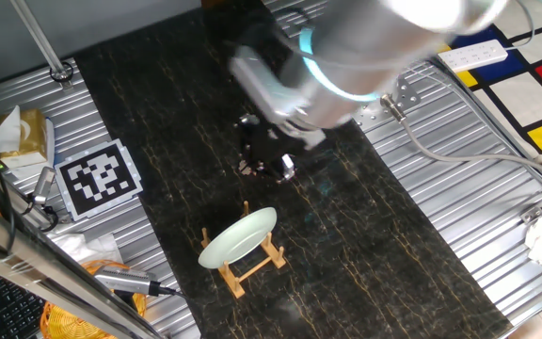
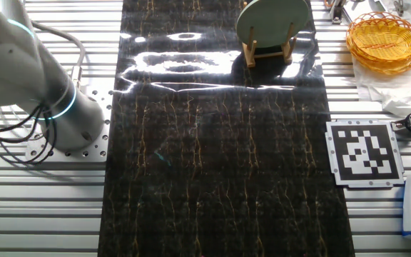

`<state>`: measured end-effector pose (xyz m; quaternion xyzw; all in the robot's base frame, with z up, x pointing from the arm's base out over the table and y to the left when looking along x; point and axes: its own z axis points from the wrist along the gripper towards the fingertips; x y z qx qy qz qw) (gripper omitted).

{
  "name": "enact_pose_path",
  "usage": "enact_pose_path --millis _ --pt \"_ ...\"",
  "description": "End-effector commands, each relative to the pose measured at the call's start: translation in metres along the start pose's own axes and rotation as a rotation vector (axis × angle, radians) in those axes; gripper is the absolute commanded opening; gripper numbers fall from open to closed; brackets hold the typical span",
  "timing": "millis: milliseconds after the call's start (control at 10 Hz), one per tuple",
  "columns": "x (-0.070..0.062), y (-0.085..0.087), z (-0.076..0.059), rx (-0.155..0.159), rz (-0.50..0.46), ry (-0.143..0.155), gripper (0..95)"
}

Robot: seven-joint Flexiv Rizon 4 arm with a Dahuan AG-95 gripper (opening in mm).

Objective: Put the dish on the dish rack

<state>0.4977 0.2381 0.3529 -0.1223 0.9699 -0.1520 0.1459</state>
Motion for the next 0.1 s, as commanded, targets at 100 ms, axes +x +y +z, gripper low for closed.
enact_pose_path --millis 100 --pt "0.0044 -0.0048 -0.0033 -0.05 -0.025 -0.03 0.0"
